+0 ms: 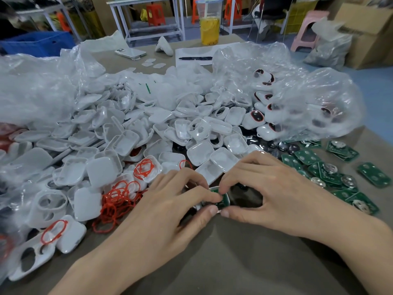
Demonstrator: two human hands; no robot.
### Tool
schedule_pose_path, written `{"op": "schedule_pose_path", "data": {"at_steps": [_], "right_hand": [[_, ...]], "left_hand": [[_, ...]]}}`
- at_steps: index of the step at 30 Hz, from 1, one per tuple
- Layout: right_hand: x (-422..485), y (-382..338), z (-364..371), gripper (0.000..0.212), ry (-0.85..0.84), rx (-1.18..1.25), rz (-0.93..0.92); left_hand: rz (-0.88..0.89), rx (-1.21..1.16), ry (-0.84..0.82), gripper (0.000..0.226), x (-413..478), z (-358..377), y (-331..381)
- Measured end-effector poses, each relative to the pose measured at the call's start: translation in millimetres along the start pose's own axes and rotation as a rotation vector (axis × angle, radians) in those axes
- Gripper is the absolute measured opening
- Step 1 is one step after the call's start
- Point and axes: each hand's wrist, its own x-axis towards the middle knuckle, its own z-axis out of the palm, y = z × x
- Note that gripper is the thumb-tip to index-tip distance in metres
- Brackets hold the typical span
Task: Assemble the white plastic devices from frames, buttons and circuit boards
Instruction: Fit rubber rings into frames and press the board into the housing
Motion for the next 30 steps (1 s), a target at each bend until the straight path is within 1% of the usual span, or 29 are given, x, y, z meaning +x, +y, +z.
{"op": "schedule_pose_path", "data": {"at_steps": [6, 13, 17, 26, 30], "right_hand": [[-0.5, -0.5, 1.2, 0.026, 0.008, 0.011, -0.018], [-0.8, 1.0, 0.4, 0.015, 0.003, 0.027, -0.060], [-0.8, 1.6, 0.3, 0.017, -0.002, 0.043, -0.064], [-1.7, -0.2, -1.5, 0.017, -0.014, 0.038, -0.037], [-2.0, -0.2, -2.1, 0.019, -0.030, 0.053, -0.034]], "left_hand": [[0.013, 0.015, -0.010, 0.024, -0.3, -1.9, 1.0], [0.029, 0.043, -0.031, 0.029, -2.8, -3.7, -1.3], [0.051, 0.058, -0.030, 0.029, -3.5, -4.1, -2.1], [0.135, 0.070, -0.001, 0.018, -4.5, -7.8, -6.0], [0.156, 0.085, 0.005, 0.019, -4.7, -5.5, -5.4]]}}
